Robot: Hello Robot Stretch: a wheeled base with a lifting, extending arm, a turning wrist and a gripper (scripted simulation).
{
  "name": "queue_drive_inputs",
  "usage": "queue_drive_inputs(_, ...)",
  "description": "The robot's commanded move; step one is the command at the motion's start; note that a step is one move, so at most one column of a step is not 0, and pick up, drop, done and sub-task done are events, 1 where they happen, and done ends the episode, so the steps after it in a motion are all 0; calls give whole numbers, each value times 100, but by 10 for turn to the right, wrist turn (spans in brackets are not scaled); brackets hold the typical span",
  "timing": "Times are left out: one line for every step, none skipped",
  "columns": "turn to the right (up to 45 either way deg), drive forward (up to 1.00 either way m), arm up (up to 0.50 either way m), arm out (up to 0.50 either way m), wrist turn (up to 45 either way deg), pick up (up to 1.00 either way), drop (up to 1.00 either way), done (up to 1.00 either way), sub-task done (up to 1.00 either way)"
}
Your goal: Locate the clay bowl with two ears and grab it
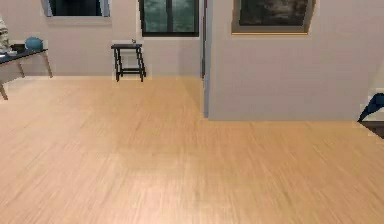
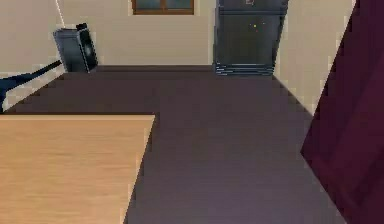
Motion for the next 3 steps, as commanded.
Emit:
queue_drive_inputs(-330,0,0,0,0,0,0,0,0)
queue_drive_inputs(0,100,0,0,0,0,0,0,0)
queue_drive_inputs(0,100,0,0,0,0,0,0,0)
